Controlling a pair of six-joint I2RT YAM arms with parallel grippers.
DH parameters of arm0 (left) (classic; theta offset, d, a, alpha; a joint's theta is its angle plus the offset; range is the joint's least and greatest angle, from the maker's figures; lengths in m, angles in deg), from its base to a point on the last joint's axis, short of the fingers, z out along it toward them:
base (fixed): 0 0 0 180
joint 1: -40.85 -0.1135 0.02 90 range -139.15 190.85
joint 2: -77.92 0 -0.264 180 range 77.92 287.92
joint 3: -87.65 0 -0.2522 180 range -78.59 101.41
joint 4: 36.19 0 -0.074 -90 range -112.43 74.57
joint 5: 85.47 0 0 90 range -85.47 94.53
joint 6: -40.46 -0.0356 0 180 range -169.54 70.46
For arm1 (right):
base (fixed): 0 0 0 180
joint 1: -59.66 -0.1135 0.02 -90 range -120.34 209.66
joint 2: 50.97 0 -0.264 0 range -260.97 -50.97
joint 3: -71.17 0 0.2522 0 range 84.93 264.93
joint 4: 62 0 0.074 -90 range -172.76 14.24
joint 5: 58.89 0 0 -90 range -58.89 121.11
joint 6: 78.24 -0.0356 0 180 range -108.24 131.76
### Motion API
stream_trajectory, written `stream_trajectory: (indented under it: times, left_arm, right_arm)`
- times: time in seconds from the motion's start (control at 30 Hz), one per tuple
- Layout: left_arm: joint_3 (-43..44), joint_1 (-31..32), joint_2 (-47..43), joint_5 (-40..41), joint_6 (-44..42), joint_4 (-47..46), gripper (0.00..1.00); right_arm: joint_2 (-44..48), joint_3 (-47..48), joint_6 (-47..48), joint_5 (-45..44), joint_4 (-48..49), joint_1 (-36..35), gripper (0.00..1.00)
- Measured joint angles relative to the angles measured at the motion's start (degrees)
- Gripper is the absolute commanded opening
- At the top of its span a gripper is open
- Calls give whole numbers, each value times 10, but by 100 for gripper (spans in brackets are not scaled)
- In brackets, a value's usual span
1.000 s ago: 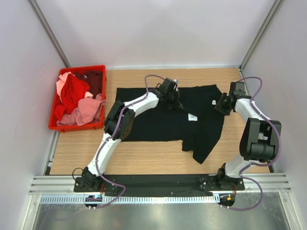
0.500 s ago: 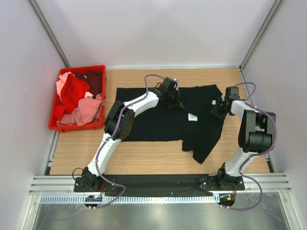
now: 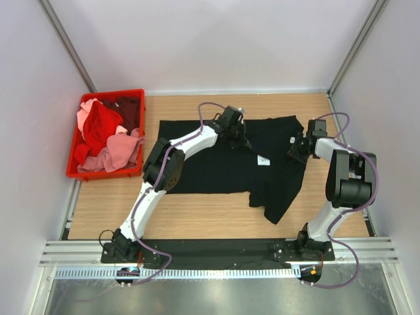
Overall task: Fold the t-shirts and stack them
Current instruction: Fold the tshirt
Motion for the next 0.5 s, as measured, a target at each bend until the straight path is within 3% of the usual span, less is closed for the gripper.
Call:
stream_trajectory:
  times: [0.2,0.37,0.5]
  left_arm:
    - [0,0,3,0,0,1,0]
    - [0,0,3,0,0,1,0]
    - [0,0,3,0,0,1,0]
  right_arm:
    - [-2,0,0,-2,0,-4,15]
    - [-3,1,-1,-1,-1,-5,24]
    - [-3,5,1,-7,-4,-11,25]
